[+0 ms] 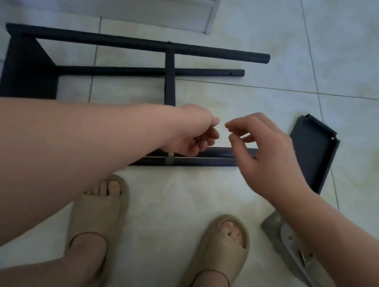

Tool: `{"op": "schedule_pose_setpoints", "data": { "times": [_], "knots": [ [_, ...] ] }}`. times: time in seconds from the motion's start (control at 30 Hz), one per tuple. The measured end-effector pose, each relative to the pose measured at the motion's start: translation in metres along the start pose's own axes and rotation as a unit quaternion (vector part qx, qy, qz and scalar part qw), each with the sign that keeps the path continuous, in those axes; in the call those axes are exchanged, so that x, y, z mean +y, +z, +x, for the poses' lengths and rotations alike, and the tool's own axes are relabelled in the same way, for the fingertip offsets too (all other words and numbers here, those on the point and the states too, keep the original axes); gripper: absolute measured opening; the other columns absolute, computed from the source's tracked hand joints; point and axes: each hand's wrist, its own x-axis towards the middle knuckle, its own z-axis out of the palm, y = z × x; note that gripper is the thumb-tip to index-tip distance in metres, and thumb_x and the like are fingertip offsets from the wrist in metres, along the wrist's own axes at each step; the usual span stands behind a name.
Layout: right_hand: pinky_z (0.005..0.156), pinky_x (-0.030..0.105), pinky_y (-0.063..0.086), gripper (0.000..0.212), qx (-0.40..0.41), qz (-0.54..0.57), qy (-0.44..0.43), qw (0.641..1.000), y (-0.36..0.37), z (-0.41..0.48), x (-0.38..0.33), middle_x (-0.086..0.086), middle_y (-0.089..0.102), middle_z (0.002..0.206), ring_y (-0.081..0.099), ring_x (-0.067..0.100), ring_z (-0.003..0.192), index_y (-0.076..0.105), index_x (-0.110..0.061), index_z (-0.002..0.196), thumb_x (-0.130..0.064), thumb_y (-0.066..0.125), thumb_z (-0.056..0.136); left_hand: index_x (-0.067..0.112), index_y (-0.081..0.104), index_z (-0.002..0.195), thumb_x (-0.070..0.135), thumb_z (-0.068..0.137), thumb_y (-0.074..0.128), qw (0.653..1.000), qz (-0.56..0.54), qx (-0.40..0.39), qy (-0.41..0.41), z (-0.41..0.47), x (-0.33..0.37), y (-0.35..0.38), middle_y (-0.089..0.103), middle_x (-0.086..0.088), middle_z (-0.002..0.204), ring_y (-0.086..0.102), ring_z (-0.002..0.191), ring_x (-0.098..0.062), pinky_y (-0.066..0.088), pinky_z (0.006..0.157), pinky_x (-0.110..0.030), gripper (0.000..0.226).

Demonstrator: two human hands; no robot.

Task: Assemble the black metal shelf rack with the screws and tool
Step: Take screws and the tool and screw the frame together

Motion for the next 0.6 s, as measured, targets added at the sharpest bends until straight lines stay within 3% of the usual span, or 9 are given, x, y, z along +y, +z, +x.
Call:
{"op": "schedule_pose_setpoints", "data": {
  "times": [0.07, 0.17, 0.23, 0.3, 0.43, 0.5, 0.6],
  "knots": [
    [0.092, 0.029, 0.049, 0.023, -0.067, -0.009, 0.05, 0.996, 0.023, 0.017, 0.004, -0.006, 0.061, 0.112, 0.057, 0.008, 0.102, 0.066, -0.015, 0.121, -0.015, 0.063, 0.098, 0.011, 0.061, 0.083, 0.029, 0.1, 0.049, 0.993, 0.06, 0.087, 0.05, 0.011, -0.007, -0.026, 0.049, -0.002, 0.068, 0.041, 0.052, -0.015, 0.033, 0.045, -0.022, 0.028],
    [0.103, 0.031, 0.041, 0.042, -0.211, -0.08, 0.069, 0.972, 0.052, 0.036, 0.016, -0.006, 0.057, 0.131, 0.05, 0.015, 0.12, 0.056, -0.021, 0.137, -0.036, 0.062, 0.099, 0.014, 0.06, 0.086, 0.029, 0.097, 0.052, 0.952, 0.163, 0.218, 0.14, 0.028, -0.022, -0.06, 0.052, -0.002, 0.073, 0.047, 0.061, -0.018, 0.035, 0.053, -0.027, 0.02],
    [0.102, 0.031, 0.039, 0.05, -0.297, -0.124, 0.047, 0.946, 0.066, 0.042, 0.025, -0.006, 0.056, 0.133, 0.05, 0.016, 0.12, 0.053, -0.024, 0.139, -0.05, 0.059, 0.096, 0.021, 0.052, 0.077, 0.037, 0.097, 0.053, 0.943, 0.182, 0.23, 0.155, 0.038, -0.035, -0.073, 0.052, -0.001, 0.073, 0.047, 0.062, -0.017, 0.034, 0.055, -0.028, 0.026],
    [0.092, 0.03, 0.042, 0.051, -0.35, -0.129, 0.039, 0.927, 0.076, 0.045, 0.032, -0.009, 0.061, 0.119, 0.055, 0.014, 0.107, 0.058, -0.026, 0.131, -0.06, 0.056, 0.092, 0.023, 0.051, 0.079, 0.043, 0.097, 0.052, 0.953, 0.185, 0.194, 0.138, 0.049, -0.047, -0.08, 0.048, -0.002, 0.072, 0.044, 0.062, -0.02, 0.033, 0.057, -0.03, 0.027],
    [0.063, 0.031, 0.038, 0.055, -0.346, -0.113, 0.05, 0.93, 0.09, 0.046, 0.039, -0.014, 0.06, 0.081, 0.054, 0.005, 0.074, 0.063, -0.03, 0.105, -0.076, 0.046, 0.08, 0.001, 0.063, 0.097, 0.043, 0.101, 0.047, 0.966, 0.171, 0.126, 0.146, 0.064, -0.06, -0.084, 0.044, -0.009, 0.072, 0.037, 0.058, -0.02, 0.029, 0.056, -0.031, 0.045],
    [0.056, 0.03, 0.036, 0.056, -0.303, -0.13, 0.047, 0.943, 0.097, 0.045, 0.04, -0.013, 0.056, 0.068, 0.052, 0.003, 0.067, 0.061, -0.03, 0.094, -0.08, 0.042, 0.077, 0.008, 0.059, 0.088, 0.042, 0.102, 0.045, 0.967, 0.169, 0.109, 0.159, 0.065, -0.063, -0.083, 0.039, -0.01, 0.076, 0.031, 0.059, -0.021, 0.026, 0.058, -0.032, 0.039],
    [0.052, 0.028, 0.031, 0.056, -0.261, -0.148, 0.041, 0.953, 0.104, 0.04, 0.038, -0.012, 0.05, 0.061, 0.05, 0.012, 0.063, 0.058, -0.028, 0.084, -0.08, 0.04, 0.077, 0.015, 0.048, 0.083, 0.042, 0.103, 0.042, 0.966, 0.174, 0.1, 0.165, 0.064, -0.064, -0.081, 0.036, -0.009, 0.075, 0.027, 0.055, -0.02, 0.024, 0.055, -0.032, 0.033]
  ]
}}
